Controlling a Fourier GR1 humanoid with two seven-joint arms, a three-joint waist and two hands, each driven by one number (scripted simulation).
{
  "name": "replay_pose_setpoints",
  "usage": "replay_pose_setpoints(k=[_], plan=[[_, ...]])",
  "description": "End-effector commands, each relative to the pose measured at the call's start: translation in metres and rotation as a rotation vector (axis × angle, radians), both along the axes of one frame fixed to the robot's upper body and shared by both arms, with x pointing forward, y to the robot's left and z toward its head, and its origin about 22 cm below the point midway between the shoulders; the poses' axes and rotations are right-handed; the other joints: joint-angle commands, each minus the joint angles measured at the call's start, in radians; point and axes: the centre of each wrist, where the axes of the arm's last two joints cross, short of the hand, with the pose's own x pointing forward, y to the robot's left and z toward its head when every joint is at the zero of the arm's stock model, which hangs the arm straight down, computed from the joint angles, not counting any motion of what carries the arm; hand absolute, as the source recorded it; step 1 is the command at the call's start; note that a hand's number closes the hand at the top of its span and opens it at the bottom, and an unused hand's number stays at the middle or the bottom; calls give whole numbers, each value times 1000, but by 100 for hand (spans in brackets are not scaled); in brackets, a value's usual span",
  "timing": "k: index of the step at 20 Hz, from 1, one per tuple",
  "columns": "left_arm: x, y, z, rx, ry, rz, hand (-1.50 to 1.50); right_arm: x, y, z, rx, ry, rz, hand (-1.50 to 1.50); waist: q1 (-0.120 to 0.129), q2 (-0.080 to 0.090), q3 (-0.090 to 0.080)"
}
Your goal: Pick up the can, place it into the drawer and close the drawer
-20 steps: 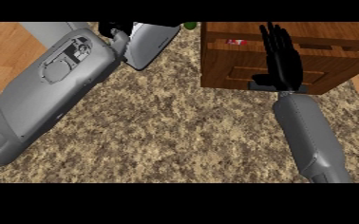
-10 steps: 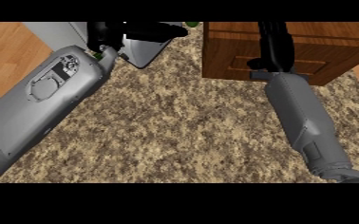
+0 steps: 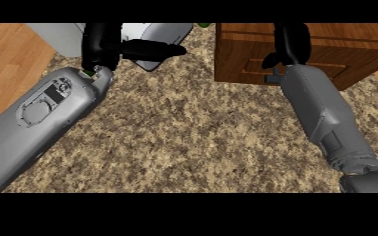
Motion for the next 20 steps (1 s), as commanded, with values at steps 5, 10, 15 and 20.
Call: replay_pose_setpoints(k=[5, 10, 15, 20], plan=[[-17, 12, -6, 8, -10, -27, -150, 13, 19, 24, 53, -12, 39, -150, 31, 10, 4], [-15, 17, -19, -2, 0, -9, -150, 15, 46, 33, 227, -50, 136, -150, 17, 13, 6], [-19, 13, -15, -5, -14, -5, -150, 18, 45, 41, 415, -79, 172, -150, 5, 6, 8], [-25, 23, -35, -7, 16, 10, -150, 20, 43, 48, 580, -98, 225, -150, -6, 4, 6]])
